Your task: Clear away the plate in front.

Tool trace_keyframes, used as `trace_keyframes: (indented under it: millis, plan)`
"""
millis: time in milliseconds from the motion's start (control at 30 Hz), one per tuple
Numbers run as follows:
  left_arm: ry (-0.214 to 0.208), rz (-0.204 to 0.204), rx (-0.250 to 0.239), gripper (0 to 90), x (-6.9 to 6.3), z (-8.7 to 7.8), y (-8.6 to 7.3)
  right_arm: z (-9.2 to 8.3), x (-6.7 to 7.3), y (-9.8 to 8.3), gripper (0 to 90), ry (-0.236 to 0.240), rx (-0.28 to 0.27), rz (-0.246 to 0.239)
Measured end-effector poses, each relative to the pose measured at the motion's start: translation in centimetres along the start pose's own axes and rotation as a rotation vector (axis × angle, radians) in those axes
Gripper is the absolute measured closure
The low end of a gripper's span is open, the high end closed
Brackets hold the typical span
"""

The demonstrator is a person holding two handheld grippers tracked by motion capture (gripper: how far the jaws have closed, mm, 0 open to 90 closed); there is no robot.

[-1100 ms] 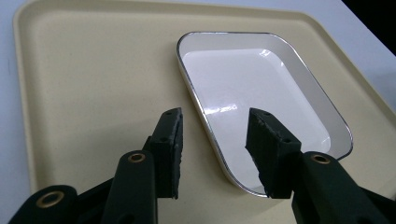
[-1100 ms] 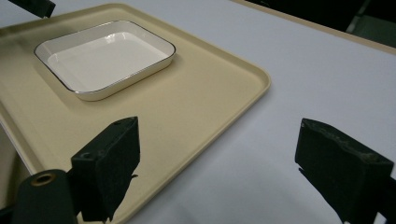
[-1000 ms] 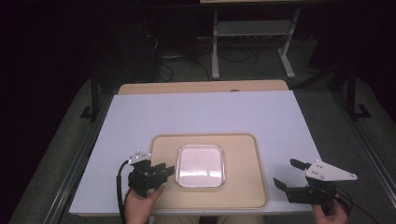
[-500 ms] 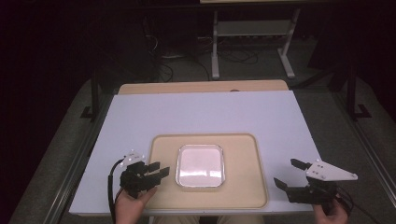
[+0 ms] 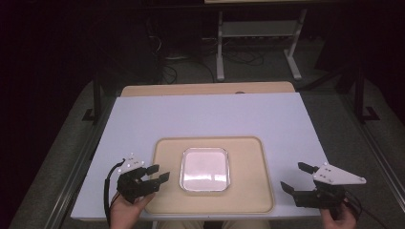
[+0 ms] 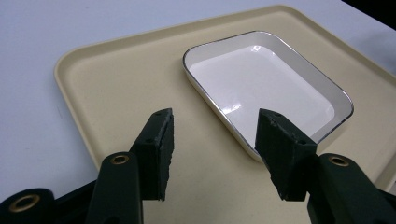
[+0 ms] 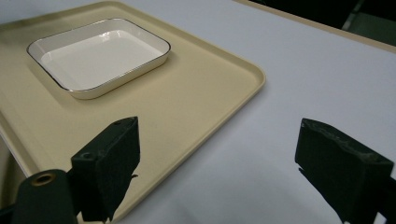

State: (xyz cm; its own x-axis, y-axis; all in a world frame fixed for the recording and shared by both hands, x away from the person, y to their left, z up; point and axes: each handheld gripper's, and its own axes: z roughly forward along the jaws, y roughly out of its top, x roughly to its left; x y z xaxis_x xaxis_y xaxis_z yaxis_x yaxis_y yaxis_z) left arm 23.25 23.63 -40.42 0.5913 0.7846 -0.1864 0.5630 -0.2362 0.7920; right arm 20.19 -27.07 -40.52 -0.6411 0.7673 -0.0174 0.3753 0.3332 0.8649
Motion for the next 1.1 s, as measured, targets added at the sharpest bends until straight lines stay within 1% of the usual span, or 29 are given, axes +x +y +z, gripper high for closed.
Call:
trace_keyframes:
  millis: [67, 100, 133, 167, 367, 533, 667, 867, 1000, 1067, 1100]
  plan:
    - [-0.008, 0.008, 0.0, 44.5, 0.1, -0.1, -0.1, 0.0, 0.0, 0.0, 13.0, 0.0, 0.0, 0.0]
    - [-0.008, 0.021, -0.004, 44.0, 0.2, -0.2, -0.1, 0.0, 0.0, 0.0, 13.0, 0.0, 0.002, 0.0]
    - [-0.008, 0.021, -0.004, 43.7, 0.2, -0.2, -0.1, 0.0, 0.0, 0.0, 13.0, 0.0, 0.002, -0.001]
    - [-0.007, 0.036, -0.002, 43.1, 0.2, -0.3, -0.2, 0.0, 0.0, 0.0, 13.0, -0.001, 0.002, 0.0]
    - [-0.006, 0.078, -0.003, 41.7, 0.3, -0.6, -0.5, 0.0, -0.1, -0.1, 13.0, -0.004, 0.001, 0.001]
    - [-0.016, 0.096, -0.002, 39.2, 0.6, -0.9, -0.7, -0.1, -0.1, -0.1, 13.0, -0.006, 0.003, 0.001]
    - [-0.022, 0.107, -0.01, 37.0, 0.8, -1.1, -0.9, -0.1, -0.2, -0.1, 13.0, -0.006, 0.003, 0.001]
    - [-0.034, 0.108, -0.021, 33.2, 1.1, -1.4, -1.2, -0.1, -0.3, -0.1, 13.0, -0.008, 0.004, 0.005]
    - [-0.038, 0.108, -0.032, 32.2, 1.3, -1.6, -1.5, -0.2, -0.3, -0.1, 13.1, -0.01, 0.003, 0.005]
    - [-0.04, 0.113, -0.031, 31.4, 1.3, -1.6, -1.7, -0.2, -0.3, -0.2, 13.0, -0.012, 0.002, 0.006]
    - [-0.041, 0.123, -0.028, 30.7, 1.3, -1.7, -1.9, -0.2, -0.4, -0.2, 13.0, -0.012, 0.002, 0.007]
